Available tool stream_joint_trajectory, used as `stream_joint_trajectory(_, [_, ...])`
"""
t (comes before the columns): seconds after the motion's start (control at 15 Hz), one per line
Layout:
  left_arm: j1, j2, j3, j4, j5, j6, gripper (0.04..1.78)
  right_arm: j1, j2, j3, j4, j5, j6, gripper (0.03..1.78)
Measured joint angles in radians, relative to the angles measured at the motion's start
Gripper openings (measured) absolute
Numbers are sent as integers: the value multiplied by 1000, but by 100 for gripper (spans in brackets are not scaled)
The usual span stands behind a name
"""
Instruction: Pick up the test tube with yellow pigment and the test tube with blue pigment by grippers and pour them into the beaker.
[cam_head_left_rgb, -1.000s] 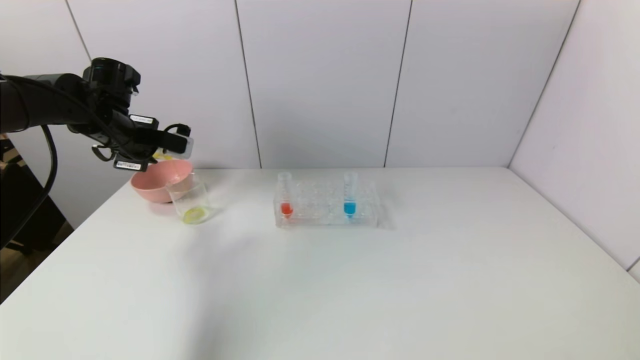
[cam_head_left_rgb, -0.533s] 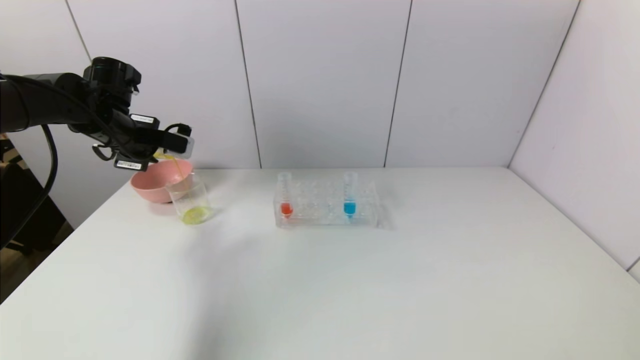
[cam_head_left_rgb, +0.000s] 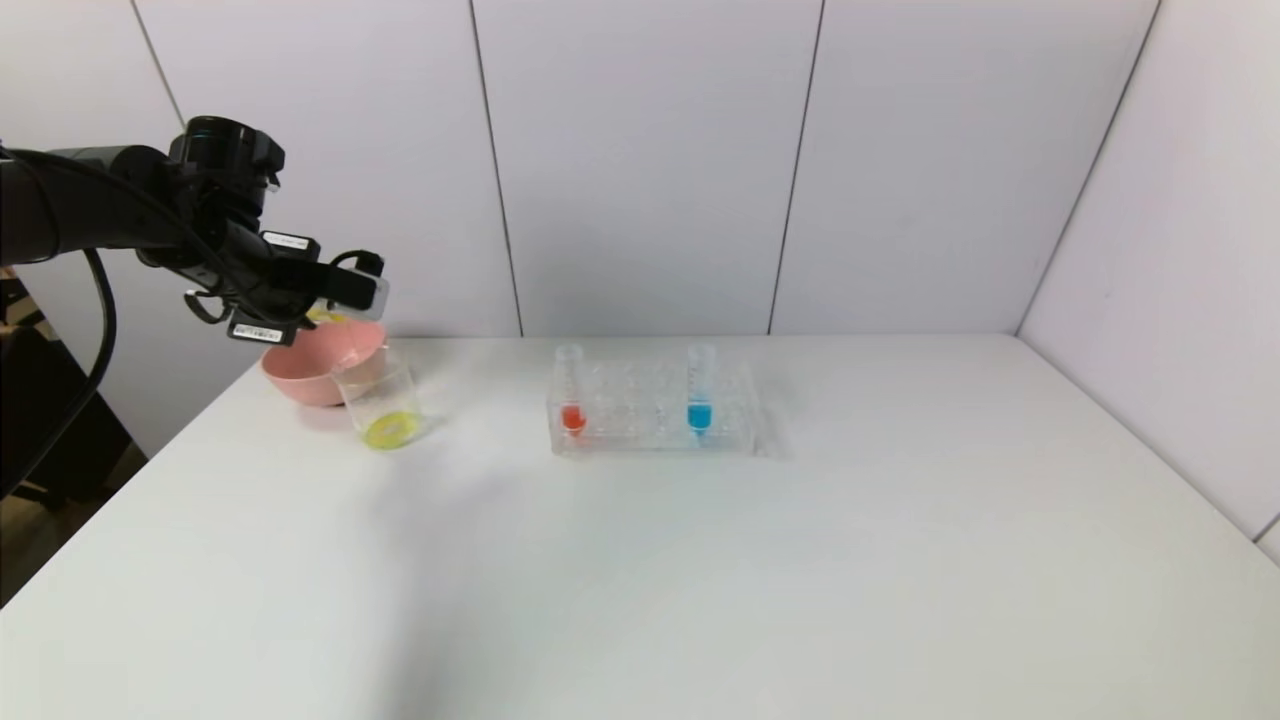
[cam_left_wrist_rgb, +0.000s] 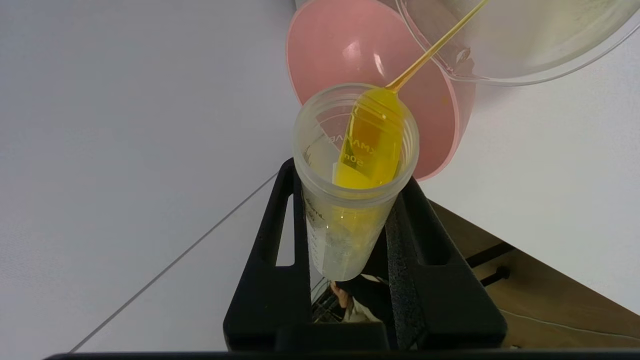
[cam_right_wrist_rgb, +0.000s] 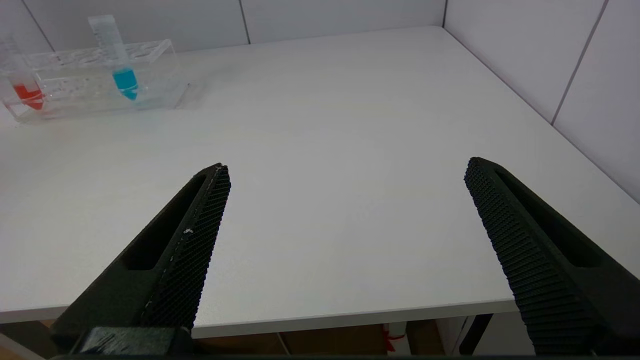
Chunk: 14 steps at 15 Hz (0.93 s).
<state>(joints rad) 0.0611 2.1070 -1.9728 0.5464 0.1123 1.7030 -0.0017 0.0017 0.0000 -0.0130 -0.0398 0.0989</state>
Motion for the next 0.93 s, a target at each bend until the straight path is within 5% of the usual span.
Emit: stream_joint_trajectory(0.93, [-12,0,-5,88,16,-10,45,0,0,0,0,0,0,171])
